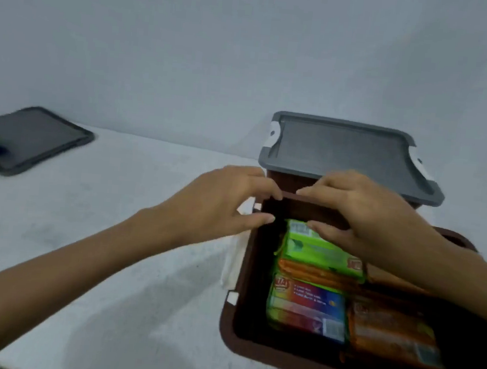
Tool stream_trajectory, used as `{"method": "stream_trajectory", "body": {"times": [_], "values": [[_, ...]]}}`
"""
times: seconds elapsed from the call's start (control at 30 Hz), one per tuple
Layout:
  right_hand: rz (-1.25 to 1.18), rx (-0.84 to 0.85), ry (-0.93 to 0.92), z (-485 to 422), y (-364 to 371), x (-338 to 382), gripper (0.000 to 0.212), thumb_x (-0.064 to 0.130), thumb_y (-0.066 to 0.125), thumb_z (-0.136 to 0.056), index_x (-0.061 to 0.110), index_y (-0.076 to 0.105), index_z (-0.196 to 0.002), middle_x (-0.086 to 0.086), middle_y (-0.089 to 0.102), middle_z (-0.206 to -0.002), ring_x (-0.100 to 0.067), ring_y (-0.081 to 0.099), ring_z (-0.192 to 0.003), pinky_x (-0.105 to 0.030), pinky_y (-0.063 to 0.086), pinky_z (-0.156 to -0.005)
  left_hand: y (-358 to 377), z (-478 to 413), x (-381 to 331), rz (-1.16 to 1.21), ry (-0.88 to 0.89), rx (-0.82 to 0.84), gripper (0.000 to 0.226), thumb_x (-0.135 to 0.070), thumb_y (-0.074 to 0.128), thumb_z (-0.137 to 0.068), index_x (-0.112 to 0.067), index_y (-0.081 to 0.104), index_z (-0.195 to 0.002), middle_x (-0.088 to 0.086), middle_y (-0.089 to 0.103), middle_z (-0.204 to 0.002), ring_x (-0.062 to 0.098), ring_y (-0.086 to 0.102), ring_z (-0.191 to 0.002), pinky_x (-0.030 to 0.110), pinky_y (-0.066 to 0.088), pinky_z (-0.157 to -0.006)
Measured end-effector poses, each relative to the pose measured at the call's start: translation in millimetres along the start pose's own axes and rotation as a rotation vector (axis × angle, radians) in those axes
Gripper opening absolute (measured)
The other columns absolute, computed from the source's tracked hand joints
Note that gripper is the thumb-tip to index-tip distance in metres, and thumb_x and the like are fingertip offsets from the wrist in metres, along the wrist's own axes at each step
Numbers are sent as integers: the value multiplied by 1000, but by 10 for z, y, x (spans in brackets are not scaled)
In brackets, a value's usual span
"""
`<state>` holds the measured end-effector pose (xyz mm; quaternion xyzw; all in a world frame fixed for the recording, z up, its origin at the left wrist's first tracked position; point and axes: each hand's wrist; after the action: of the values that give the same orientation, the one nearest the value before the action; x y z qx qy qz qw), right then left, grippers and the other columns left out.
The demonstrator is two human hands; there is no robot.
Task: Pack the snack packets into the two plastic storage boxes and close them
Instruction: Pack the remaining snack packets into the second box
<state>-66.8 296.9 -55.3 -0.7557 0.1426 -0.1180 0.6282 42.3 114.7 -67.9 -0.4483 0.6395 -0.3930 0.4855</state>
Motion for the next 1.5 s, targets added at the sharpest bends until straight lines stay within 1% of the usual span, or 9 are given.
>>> {"method": "stream_trajectory", "body": {"times": [0.1, 0.27, 0.5, 0.73, 0.93, 1.07, 1.27, 1.37, 1.5], "values": [[-9, -41, -82, -556, -1, 341, 51, 40, 53, -88, 31, 42, -136, 5, 47, -126, -16, 40, -120, -35, 46, -90, -334, 339, 516, -44, -147, -130, 36, -40, 61, -85, -28, 57, -118, -9, 58, -114, 8, 53, -105, 28, 45, -88], [-19, -114, -252, -1570, 121, 1111, 51, 36, 51, -91, 28, 38, -139, 4, 43, -131, -15, 39, -119, -30, 46, -77, -807, 1113, 1430, -141, -430, -268, 47, -39, 62, -83, -26, 50, -127, -3, 48, -127, 13, 45, -116, 26, 39, -97], [-95, -102, -468, -2967, 542, 2500, 50, 30, 49, -93, 21, 35, -141, -3, 41, -134, -18, 37, -123, -27, 43, -82, -1131, 2499, 2741, -143, -902, -410, 57, -27, 71, -78, -17, 49, -130, 8, 46, -127, 24, 43, -119, 22, 32, -91], [-178, 40, -651, -4077, 1358, 3934, 57, 26, 55, -87, 20, 36, -140, -13, 45, -130, -30, 39, -125, -37, 40, -96, -1012, 3603, 3769, -3, -1324, -160, 84, -44, 73, -74, -17, 33, -142, 11, 37, -144, 29, 36, -131, 35, 29, -106], [-138, 300, -609, -4614, 1999, 4468, 68, 48, 44, -92, 28, 11, -149, -15, 21, -150, -37, 19, -137, -48, 25, -112, -692, 3909, 4067, 97, -1257, -91, 78, -43, 64, -82, -27, 22, -146, 7, 21, -151, 26, 22, -138, 39, 29, -111], [-118, 308, -619, -4633, 2230, 4537, 52, 33, 33, -100, 31, 11, -148, -18, 32, -142, -34, 37, -118, -39, 32, -100, -573, 3971, 4138, -95, -1270, 43, 79, -57, 50, -85, -36, 8, -147, 2, 6, -155, 28, 11, -141, 49, 22, -111], [-129, 374, -541, -4489, 2231, 4414, 70, 38, 49, -92, 38, 7, -147, -26, 33, -136, -40, 37, -123, -42, 37, -102, -596, 3900, 4033, -134, -1267, -152, 70, -49, 71, -73, -24, 44, -133, 2, 36, -143, 22, 27, -133, 48, 18, -111], [-190, 324, -589, -4376, 2180, 4454, 72, 30, 56, -88, 32, 15, -148, -22, 35, -138, -36, 36, -125, -38, 35, -102, -628, 3899, 4019, 5, -1184, -181, 69, -39, 75, -73, -20, 45, -132, 4, 47, -135, 20, 43, -121, 31, 37, -98], [-223, 220, -566, -4315, 2137, 4556, 70, 24, 61, -86, 28, 24, -146, -16, 43, -136, -31, 42, -123, -36, 38, -100, -642, 3920, 3945, 25, -1126, -209, 66, -39, 75, -73, -26, 49, -133, 4, 49, -133, 20, 46, -118, 26, 41, -90]]}}
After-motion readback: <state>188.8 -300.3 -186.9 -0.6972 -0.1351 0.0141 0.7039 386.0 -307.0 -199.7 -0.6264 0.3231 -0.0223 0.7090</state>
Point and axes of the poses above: each hand's wrist, its own z-axis away from the middle knuckle, its own y-axis out of the palm, x = y × z
